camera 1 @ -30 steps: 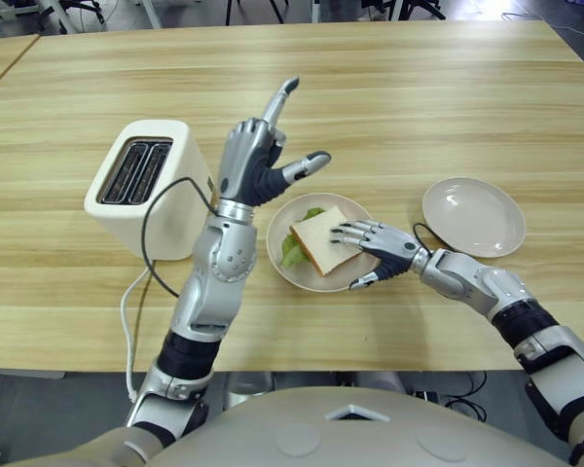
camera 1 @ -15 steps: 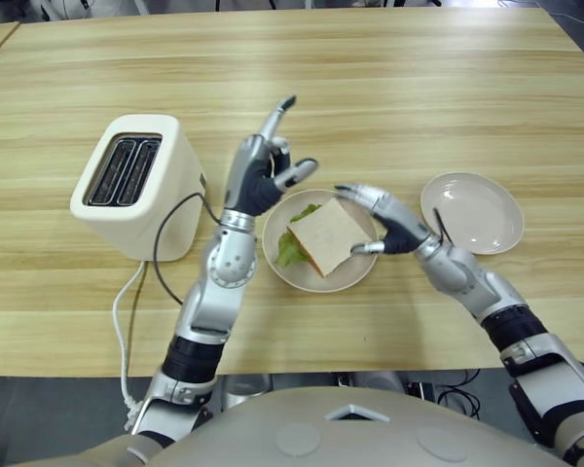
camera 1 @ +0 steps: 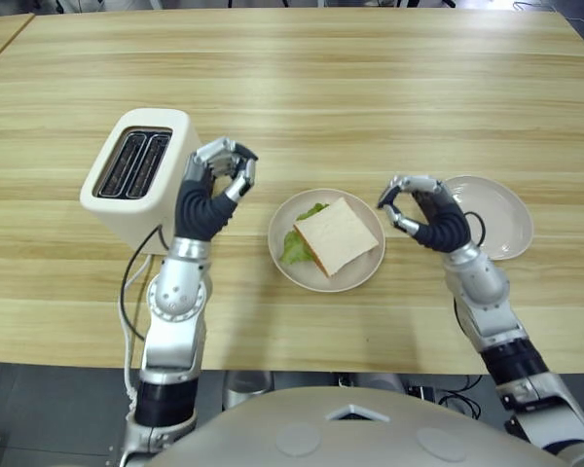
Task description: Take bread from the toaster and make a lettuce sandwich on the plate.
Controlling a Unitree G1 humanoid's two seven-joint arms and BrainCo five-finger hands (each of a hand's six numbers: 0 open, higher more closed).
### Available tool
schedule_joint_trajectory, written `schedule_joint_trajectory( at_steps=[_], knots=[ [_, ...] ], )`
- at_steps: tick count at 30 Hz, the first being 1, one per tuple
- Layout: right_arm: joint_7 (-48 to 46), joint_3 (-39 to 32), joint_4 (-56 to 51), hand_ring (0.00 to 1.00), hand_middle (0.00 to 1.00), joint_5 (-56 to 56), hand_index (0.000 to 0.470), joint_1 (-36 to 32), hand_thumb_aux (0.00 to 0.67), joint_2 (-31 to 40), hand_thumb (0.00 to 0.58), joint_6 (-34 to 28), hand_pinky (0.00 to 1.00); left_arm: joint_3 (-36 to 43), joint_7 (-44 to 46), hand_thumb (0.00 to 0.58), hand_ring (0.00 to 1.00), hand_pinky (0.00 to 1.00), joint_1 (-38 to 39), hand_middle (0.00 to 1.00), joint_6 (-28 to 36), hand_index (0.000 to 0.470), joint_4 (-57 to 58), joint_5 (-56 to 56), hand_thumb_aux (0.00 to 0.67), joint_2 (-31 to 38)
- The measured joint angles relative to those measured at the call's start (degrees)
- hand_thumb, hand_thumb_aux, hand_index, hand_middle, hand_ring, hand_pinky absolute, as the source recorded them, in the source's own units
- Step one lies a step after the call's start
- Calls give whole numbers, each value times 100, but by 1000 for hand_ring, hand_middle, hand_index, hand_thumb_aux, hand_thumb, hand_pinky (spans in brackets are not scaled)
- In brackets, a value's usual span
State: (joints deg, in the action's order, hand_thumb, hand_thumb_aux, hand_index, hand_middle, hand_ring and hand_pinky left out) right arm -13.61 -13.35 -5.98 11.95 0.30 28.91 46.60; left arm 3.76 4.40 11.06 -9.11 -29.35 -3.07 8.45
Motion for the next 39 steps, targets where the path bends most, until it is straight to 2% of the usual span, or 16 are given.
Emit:
schedule_joint_trajectory(
  at_steps=[5, 8, 13, 15, 17, 20, 27, 32, 36, 39],
  knots=[
    [-457, 120, 498, 1000, 1000, -144, 460, 650, 670, 185, 580, -77, 1000, 109, 425, 580, 1000, 1000, 859, 1000, -189, 460, -365, 4, 670, 404],
    [-629, 139, 493, 1000, 1000, -998, 460, 869, 670, 401, 580, 153, 1000, 314, 646, 580, 1000, 1000, 1290, 1000, -372, 460, -338, -415, 670, 792],
    [-637, 84, 345, 1000, 1000, -2613, 460, 994, 670, 506, 580, 386, 1000, 1067, 732, 580, 1000, 1000, 1567, 1000, -796, 460, 119, -2278, 670, 1479],
    [-633, -2, 99, 1000, 1000, -3237, 460, 1008, 670, 509, 580, 55, 1000, 1474, 693, 580, 1000, 1000, 1551, 1000, -897, 460, 527, -3156, 670, 1661],
    [-640, -96, -38, 1000, 1000, -3501, 460, 1015, 670, 513, 580, -143, 1000, 1625, 649, 580, 1000, 1000, 1510, 1000, -918, 460, 754, -3581, 670, 1778],
    [-681, -218, -139, 1000, 1000, -3906, 460, 1013, 670, 513, 580, -535, 1000, 1867, 532, 580, 1000, 1000, 1294, 1000, -937, 460, 1236, -4247, 670, 1851],
    [-593, -480, -297, 1000, 1000, -4461, 460, 745, 670, 423, 580, -921, 1000, 2390, 313, 580, 1000, 1000, 692, 1000, -975, 460, 2195, -4991, 670, 1875],
    [-331, -656, -626, 1000, 1000, -4760, 460, 310, 670, 150, 580, -1155, 1000, 2682, -98, 580, 1000, 1000, -254, 1000, -1059, 460, 3114, -5077, 670, 1554],
    [-165, -825, -1141, 1000, 1000, -4918, 460, -277, 670, -110, 580, -1407, 1000, 2736, -859, 580, 1000, 1000, -1454, 1000, -1094, 456, 4626, -5052, 665, 1264],
    [-203, -811, -1645, 1000, 1000, -4698, 460, -696, 670, -277, 580, -1547, 1000, 2686, -1220, 580, 1000, 1000, -2015, 1000, -1156, 460, 5470, -4884, 670, 1145]
  ],
)
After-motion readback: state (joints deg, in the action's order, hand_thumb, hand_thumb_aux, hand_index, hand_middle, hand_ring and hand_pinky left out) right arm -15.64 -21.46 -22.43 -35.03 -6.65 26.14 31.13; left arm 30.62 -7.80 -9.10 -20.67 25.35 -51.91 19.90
